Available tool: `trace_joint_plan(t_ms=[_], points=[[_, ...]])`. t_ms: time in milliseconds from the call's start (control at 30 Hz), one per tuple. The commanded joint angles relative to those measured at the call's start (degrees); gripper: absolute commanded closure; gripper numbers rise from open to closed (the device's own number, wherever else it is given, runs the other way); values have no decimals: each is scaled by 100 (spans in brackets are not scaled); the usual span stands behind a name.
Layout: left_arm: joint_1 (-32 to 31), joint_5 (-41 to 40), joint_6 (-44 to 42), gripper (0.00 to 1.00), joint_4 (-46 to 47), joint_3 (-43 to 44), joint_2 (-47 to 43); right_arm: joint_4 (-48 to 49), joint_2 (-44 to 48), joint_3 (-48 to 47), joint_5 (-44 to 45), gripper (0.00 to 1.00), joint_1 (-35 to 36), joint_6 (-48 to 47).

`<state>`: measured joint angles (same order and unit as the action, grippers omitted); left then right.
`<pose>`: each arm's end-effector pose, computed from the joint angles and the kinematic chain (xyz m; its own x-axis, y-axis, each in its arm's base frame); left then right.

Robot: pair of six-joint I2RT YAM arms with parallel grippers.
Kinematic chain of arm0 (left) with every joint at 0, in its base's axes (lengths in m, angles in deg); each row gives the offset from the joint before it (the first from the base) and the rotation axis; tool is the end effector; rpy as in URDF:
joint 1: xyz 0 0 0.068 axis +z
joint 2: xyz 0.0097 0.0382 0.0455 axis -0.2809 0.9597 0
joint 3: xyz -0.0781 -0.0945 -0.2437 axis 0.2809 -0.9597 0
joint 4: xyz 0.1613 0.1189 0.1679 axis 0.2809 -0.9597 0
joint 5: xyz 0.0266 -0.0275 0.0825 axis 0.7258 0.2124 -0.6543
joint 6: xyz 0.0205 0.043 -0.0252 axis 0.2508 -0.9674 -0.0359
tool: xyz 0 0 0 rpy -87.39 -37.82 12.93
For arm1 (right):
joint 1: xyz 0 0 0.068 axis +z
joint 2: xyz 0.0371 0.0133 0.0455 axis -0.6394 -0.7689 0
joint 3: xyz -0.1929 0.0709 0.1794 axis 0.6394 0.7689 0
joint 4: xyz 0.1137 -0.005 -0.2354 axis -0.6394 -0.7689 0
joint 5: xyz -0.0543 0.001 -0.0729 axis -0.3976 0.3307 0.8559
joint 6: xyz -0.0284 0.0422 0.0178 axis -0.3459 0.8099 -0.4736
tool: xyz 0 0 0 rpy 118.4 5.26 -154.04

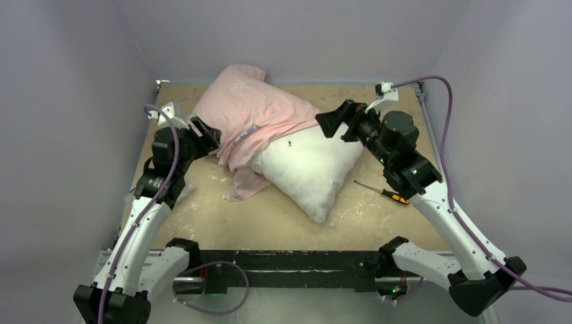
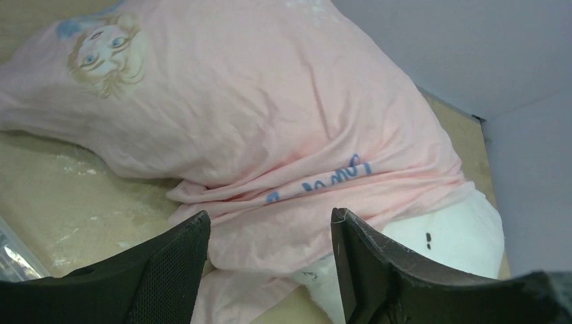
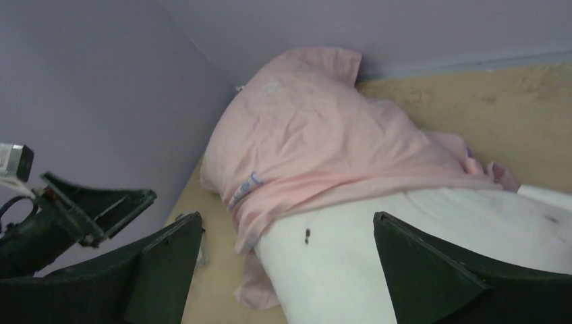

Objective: Remove the pillowcase from the pillow

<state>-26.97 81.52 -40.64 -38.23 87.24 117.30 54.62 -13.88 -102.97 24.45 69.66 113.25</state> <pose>0.1976 -0.0335 0.3306 -0.3098 -0.5665 -0.7636 -0.1275 0.8206 -0.5571 0.1918 0.1098 0.4111 -0.3169 0.4104 -0.8551 -0.3778 0.7723 0.5107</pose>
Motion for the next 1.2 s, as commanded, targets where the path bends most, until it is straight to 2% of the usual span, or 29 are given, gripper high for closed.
trace_joint_plan(t_ms=[0,67,133,333,467,533,567,600,667,767,967,1167], points=[[-16,839,-1074,35,-548,350,174,195,-848,-358,1099,1,-57,-51],[-16,1145,-1193,35,-516,269,293,242,-1518,-396,1519,1,-107,114],[-16,1483,-1266,35,-404,168,402,404,-1990,-311,1436,1,-143,193],[-16,1629,-1467,33,-520,108,495,1267,-2411,570,1005,1,-371,139],[-20,1592,-1510,27,-498,202,551,1673,-2789,872,657,1,-373,-26],[-36,1645,-1541,24,-534,373,681,1996,-2857,1165,248,9,-366,-184],[-72,1662,-1553,23,-564,497,772,2105,-2875,1252,85,16,-367,-209],[-141,1649,-1579,22,-592,634,887,2190,-2875,1329,-28,28,-356,-217],[-496,1466,-1654,20,-686,975,1163,2300,-2763,1434,-68,59,-318,-230],[-1077,1048,-1854,19,-929,1642,1743,2438,-2413,1538,-198,99,-260,-237],[-1813,798,-2197,17,-1352,3201,2976,2882,-1467,1781,-640,100,-121,-391],[-2533,594,-2526,16,-1408,4532,4205,3064,-1196,1949,-842,100,11,-414]])
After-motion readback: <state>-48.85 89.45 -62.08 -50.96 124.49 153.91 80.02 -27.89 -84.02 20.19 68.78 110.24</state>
